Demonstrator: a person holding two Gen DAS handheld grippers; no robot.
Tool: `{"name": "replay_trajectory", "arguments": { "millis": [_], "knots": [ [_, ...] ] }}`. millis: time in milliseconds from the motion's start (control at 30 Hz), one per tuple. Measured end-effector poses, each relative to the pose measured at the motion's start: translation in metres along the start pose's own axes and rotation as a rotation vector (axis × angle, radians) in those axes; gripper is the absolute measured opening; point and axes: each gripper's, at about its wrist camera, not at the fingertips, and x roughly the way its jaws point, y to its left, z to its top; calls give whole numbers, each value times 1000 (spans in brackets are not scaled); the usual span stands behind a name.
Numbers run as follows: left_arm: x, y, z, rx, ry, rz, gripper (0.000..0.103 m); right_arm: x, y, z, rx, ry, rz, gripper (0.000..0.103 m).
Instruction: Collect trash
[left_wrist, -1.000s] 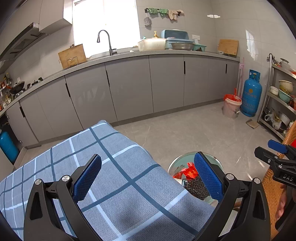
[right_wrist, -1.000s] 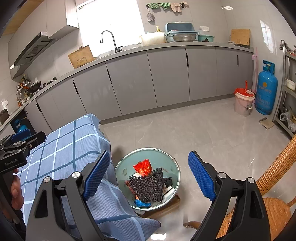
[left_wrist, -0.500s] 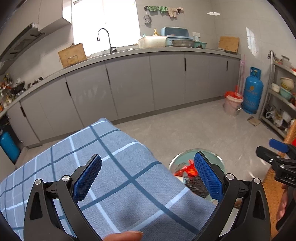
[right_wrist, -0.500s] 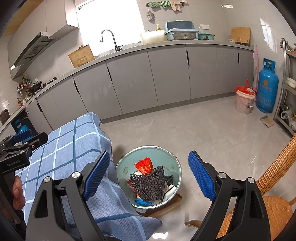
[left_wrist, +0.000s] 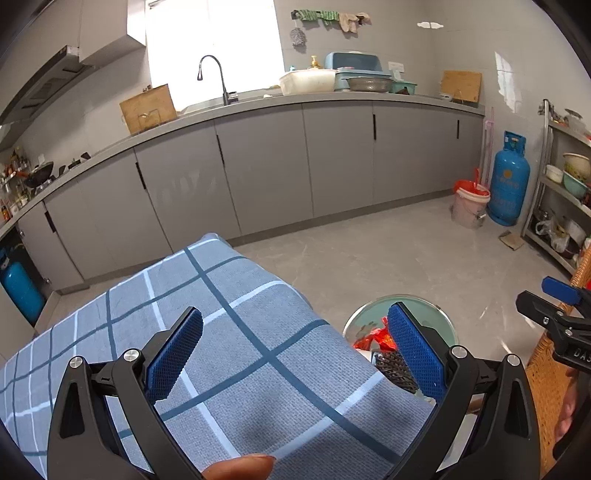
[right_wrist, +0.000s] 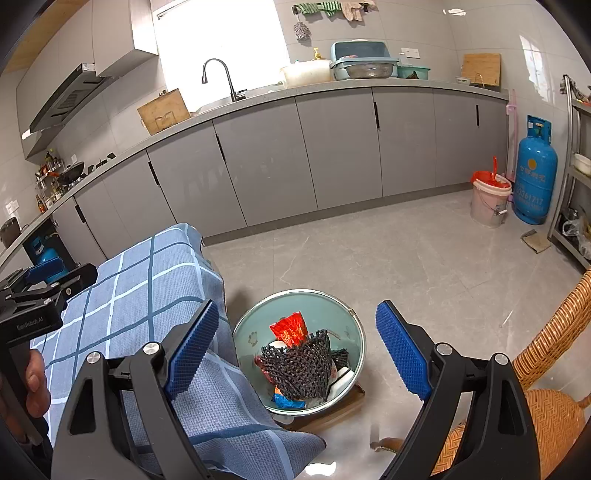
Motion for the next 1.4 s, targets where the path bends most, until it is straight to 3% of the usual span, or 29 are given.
{"name": "replay_trajectory", "arguments": {
  "millis": [1400],
  "knots": [
    [-1, 0, 2, 0, -2, 2, 99, 1, 3, 3, -7, 8, 11, 87]
  ]
}}
